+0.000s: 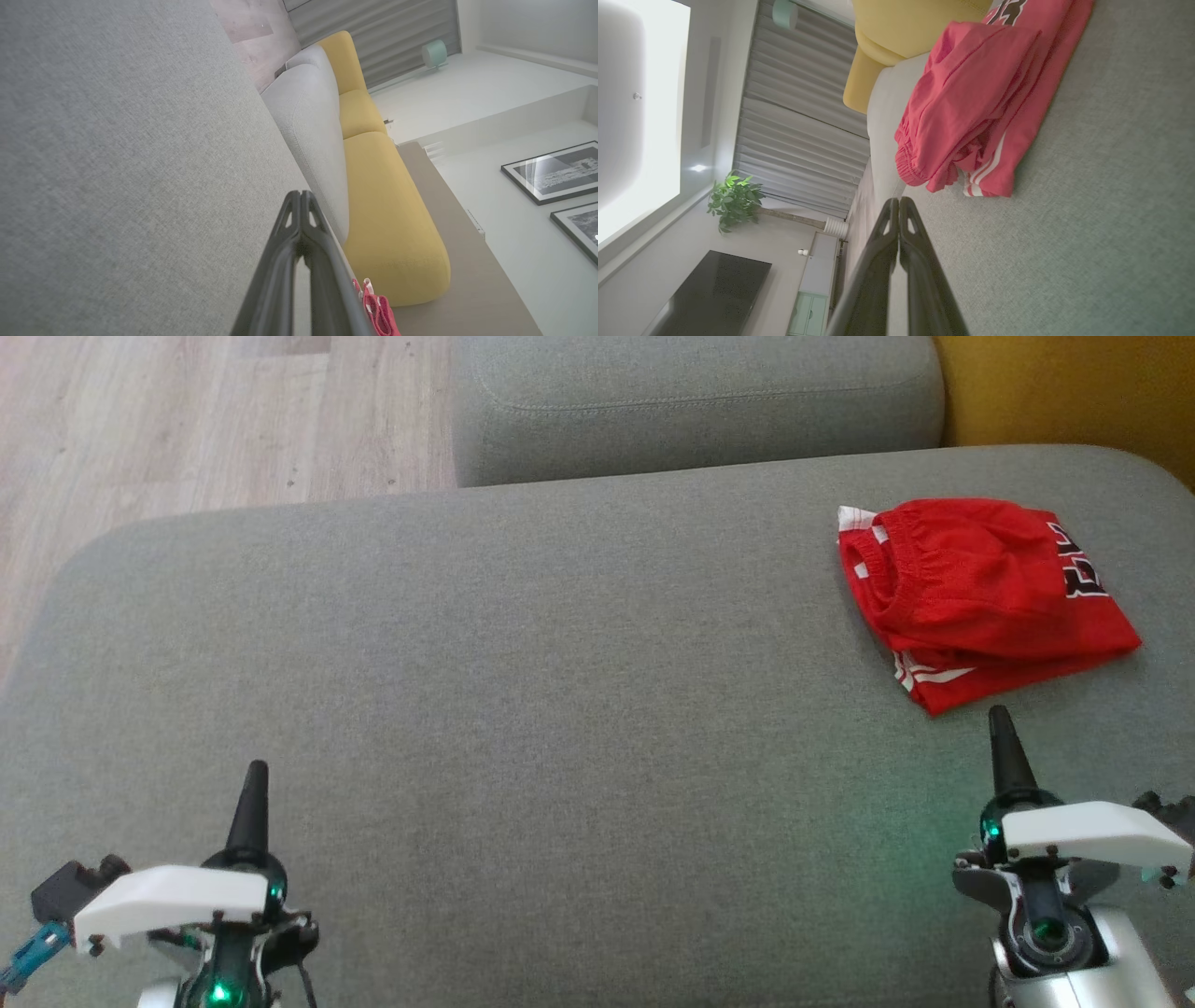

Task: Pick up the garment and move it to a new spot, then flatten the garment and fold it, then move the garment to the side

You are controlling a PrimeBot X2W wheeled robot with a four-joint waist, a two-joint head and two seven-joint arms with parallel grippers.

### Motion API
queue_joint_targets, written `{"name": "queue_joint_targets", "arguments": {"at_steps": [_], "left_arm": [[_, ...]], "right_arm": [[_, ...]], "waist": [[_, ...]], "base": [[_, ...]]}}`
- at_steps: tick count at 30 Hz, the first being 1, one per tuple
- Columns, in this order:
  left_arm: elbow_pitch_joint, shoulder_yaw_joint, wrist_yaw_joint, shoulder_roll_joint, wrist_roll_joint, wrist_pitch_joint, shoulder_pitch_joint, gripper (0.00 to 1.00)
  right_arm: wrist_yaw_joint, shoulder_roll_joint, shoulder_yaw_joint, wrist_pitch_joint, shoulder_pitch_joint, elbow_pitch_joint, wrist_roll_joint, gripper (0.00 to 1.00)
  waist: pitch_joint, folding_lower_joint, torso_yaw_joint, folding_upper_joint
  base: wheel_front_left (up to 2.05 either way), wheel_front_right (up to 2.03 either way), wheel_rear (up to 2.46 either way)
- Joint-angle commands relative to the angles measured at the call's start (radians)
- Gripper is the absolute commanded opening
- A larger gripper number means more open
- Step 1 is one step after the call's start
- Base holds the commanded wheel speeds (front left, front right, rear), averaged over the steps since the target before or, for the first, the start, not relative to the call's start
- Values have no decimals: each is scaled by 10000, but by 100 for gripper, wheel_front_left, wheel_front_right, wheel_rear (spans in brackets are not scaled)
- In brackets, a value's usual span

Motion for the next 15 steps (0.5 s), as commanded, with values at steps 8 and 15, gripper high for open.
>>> {"name": "queue_joint_targets", "arguments": {"at_steps": [8, 15], "left_arm": [[-573, 404, -52, 40, -1116, 288, -441, 0], [-694, 462, -58, 27, -1868, 489, -437, 0]], "right_arm": [[-6, 74, -227, 304, -53, -740, 1006, 0], [-6, 139, -451, 505, 65, -985, 1676, 0]], "waist": [[27, 0, 11, 0], [48, 0, 20, 0]], "base": [[0, 0, 0], [0, 0, 0]]}}
